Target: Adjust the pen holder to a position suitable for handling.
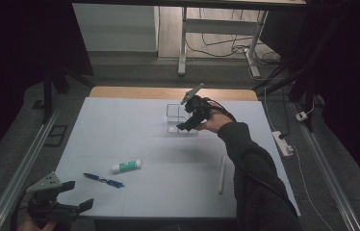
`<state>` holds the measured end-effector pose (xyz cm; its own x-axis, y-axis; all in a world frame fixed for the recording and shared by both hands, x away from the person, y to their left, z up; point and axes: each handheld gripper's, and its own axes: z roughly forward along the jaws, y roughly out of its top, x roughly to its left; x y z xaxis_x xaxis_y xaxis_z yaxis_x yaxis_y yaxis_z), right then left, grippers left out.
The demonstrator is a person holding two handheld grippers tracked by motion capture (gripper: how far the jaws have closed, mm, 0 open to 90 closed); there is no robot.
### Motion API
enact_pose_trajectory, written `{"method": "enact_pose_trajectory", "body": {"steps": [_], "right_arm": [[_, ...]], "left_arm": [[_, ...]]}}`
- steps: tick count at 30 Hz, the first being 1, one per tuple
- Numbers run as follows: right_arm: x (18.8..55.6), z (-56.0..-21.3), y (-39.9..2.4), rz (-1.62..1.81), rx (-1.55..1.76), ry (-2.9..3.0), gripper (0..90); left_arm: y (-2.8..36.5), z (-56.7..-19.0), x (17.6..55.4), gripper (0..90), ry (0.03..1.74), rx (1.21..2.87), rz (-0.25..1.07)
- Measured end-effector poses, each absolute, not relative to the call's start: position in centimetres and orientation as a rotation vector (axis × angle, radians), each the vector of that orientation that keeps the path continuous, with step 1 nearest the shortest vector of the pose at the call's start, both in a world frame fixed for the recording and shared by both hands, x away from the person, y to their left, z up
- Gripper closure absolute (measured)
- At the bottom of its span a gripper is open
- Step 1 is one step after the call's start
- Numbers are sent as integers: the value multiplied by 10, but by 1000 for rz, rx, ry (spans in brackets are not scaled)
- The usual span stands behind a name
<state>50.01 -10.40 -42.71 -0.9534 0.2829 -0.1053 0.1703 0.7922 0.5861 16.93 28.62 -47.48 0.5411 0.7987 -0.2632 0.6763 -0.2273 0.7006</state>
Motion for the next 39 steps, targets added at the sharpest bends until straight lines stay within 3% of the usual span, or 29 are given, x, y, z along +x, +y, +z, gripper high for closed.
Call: {"method": "enact_pose_trajectory", "body": {"steps": [3,6,8,10,11,12,20,26,39], "right_arm": [[504,-428,-104,878,365,2810,274],[514,-431,-103,859,339,2849,417],[515,-432,-102,840,330,2860,436],[520,-434,-101,801,299,2879,534],[520,-434,-101,801,299,2879,534],[523,-435,-99,779,281,2892,602],[528,-437,-96,720,190,2912,812],[526,-434,-94,690,128,2930,884],[521,-426,-97,674,164,2955,889]], "left_arm": [[286,-475,169,6,1194,1970,190],[286,-475,170,7,1194,1971,187],[286,-475,170,7,1193,1971,187],[286,-475,170,8,1194,1971,187],[286,-475,170,8,1194,1972,186],[286,-475,170,8,1194,1972,186],[286,-475,170,8,1193,1972,184],[286,-475,170,8,1193,1972,185],[286,-475,170,9,1192,1973,184]]}}
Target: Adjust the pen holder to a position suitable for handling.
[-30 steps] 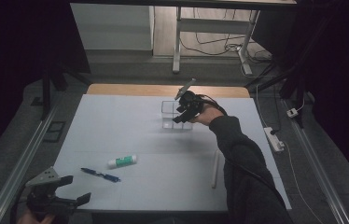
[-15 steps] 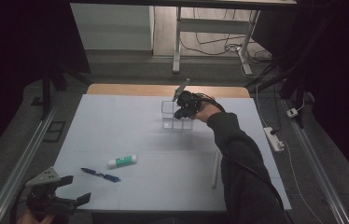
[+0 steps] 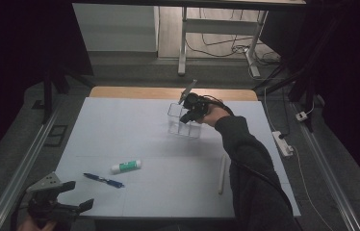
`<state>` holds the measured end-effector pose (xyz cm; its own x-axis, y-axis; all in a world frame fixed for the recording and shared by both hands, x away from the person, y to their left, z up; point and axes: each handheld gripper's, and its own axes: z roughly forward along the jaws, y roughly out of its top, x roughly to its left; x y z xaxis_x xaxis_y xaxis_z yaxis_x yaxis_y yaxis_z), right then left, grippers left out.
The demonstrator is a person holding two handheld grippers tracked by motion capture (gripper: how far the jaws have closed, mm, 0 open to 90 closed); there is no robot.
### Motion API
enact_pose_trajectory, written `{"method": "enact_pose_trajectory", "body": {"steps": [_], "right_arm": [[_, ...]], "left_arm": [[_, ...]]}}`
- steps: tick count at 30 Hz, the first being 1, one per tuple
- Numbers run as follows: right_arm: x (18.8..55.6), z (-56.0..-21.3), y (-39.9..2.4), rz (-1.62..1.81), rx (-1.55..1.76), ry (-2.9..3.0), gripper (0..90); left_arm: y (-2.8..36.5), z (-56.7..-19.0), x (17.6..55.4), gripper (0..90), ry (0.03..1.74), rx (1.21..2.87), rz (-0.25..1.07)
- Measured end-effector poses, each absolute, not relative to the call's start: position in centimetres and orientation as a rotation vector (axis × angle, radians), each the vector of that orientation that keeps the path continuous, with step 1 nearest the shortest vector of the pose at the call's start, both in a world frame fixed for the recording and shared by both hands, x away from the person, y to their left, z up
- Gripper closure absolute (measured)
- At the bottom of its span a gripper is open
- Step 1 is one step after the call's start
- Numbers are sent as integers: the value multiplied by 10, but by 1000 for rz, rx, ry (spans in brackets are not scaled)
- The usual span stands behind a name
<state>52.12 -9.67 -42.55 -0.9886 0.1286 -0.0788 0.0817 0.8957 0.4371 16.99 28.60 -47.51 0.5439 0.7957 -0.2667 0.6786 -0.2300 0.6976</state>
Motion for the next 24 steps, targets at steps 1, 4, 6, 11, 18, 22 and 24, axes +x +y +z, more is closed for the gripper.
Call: {"method": "enact_pose_trajectory", "body": {"steps": [1,4,6,11,18,22,24], "right_arm": [[517,-423,-97,695,153,2956,889],[513,-420,-97,701,142,2961,889],[506,-414,-97,716,117,2973,889],[486,-408,-96,732,64,2985,889],[451,-409,-93,702,32,3026,889],[430,-412,-92,755,12,3047,889],[421,-411,-91,741,-13,3049,889]], "left_arm": [[286,-475,170,9,1192,1973,184],[286,-475,170,9,1194,1971,180],[286,-475,170,9,1194,1971,179],[285,-475,170,9,1192,1975,180],[285,-475,171,9,1189,1981,180],[285,-475,171,9,1189,1983,178],[285,-475,171,9,1191,1981,175]]}}
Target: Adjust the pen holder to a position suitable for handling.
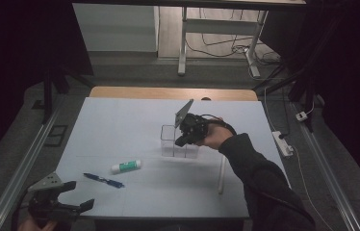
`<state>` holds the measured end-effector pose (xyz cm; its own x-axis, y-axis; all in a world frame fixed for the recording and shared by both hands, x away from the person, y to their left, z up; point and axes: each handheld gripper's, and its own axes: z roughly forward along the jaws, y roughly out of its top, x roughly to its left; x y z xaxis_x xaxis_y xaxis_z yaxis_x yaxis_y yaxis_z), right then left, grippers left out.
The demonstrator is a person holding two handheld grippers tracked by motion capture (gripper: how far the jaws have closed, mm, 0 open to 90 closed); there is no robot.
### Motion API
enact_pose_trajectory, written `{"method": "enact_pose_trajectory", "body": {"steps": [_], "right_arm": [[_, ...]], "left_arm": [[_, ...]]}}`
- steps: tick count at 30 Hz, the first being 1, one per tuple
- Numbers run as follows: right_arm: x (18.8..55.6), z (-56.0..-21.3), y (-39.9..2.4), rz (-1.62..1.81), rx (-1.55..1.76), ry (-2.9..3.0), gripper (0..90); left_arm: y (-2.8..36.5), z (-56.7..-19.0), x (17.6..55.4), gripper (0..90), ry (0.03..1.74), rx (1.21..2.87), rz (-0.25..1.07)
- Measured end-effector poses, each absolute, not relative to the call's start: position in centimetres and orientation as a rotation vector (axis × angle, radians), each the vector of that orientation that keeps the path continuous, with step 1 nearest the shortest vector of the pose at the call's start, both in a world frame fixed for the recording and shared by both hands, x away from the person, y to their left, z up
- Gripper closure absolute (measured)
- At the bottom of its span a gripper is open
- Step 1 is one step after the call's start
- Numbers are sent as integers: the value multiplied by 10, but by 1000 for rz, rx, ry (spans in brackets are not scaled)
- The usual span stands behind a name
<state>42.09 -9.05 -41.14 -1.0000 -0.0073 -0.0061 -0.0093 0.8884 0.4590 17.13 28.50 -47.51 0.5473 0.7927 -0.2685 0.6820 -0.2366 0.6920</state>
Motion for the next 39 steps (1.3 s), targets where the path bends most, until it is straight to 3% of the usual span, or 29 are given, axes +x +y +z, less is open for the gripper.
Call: {"method": "enact_pose_trajectory", "body": {"steps": [13,31,34,39], "right_arm": [[378,-419,-81,713,-82,3063,888],[369,-438,-80,774,-150,3033,884],[367,-437,-81,747,-165,3023,864],[363,-431,-86,808,-148,2988,743]], "left_arm": [[285,-475,171,9,1189,1981,174],[285,-475,172,9,1190,1980,170],[284,-475,172,9,1190,1985,172],[284,-475,172,9,1190,1985,172]]}}
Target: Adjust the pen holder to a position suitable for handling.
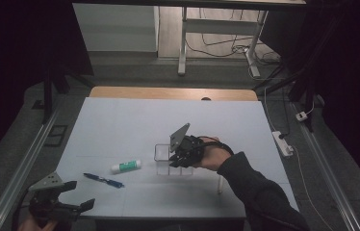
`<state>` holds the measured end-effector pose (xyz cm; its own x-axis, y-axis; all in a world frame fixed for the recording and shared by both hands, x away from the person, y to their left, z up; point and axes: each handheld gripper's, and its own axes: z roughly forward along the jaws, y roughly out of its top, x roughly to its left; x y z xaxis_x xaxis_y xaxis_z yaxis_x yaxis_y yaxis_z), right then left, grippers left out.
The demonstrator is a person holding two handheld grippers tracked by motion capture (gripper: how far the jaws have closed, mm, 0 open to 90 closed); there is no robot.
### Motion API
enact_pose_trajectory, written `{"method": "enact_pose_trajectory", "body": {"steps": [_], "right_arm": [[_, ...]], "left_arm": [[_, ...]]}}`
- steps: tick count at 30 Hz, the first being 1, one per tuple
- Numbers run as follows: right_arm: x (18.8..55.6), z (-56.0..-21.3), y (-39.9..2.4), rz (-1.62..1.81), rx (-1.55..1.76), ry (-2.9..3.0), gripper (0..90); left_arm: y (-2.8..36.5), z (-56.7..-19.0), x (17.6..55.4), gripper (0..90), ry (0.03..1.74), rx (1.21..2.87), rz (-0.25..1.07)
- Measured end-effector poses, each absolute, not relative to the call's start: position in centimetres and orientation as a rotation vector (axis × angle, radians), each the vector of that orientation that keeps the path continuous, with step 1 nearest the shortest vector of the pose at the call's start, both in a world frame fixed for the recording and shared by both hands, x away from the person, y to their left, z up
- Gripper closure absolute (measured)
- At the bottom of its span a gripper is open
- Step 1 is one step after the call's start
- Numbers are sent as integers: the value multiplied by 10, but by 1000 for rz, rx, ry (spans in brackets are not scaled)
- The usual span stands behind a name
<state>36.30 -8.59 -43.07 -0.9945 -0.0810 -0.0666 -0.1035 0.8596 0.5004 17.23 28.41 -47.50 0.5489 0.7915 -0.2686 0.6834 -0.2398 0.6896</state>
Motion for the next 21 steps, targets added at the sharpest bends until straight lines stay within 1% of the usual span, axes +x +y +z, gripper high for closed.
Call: {"method": "enact_pose_trajectory", "body": {"steps": [1,2,5,6,7,8,9,10,11,12,13,14,15,16,17,18,19,20,21], "right_arm": [[363,-429,-87,824,-135,2983,717],[363,-429,-87,824,-135,2983,717],[361,-426,-92,868,-72,2955,639],[360,-423,-96,896,-16,2938,587],[360,-423,-96,896,-16,2938,587],[358,-421,-100,931,39,2917,537],[356,-420,-101,951,69,2911,510],[356,-420,-101,951,69,2911,510],[355,-418,-107,996,133,2892,458],[354,-417,-109,1007,156,2888,429],[354,-417,-109,1007,156,2888,429],[351,-416,-113,1029,207,2867,362],[349,-415,-116,1037,237,2854,321],[349,-415,-116,1037,237,2854,321],[347,-415,-118,1048,258,2840,274],[342,-415,-124,1082,311,2807,188],[342,-415,-124,1082,311,2807,188],[338,-416,-131,1077,400,2768,78],[338,-416,-131,1077,400,2768,78]], "left_arm": [[284,-475,173,9,1187,1988,174],[284,-475,173,9,1187,1988,174],[283,-475,172,9,1186,1991,173],[284,-475,172,11,1185,1991,173],[284,-475,172,11,1183,1992,173],[284,-475,172,11,1183,1991,173],[284,-475,172,11,1183,1991,172],[284,-475,172,11,1186,1988,171],[284,-475,172,11,1185,1988,172],[284,-475,172,11,1182,1991,176],[284,-475,171,11,1180,1992,178],[283,-475,171,11,1180,1994,182],[283,-475,171,11,1180,1995,184],[283,-474,171,11,1178,1998,187],[283,-474,171,11,1177,1999,189],[283,-474,171,11,1177,1999,189],[283,-474,171,11,1178,1996,190],[283,-474,170,10,1179,1991,192],[284,-474,170,10,1179,1989,194]]}}
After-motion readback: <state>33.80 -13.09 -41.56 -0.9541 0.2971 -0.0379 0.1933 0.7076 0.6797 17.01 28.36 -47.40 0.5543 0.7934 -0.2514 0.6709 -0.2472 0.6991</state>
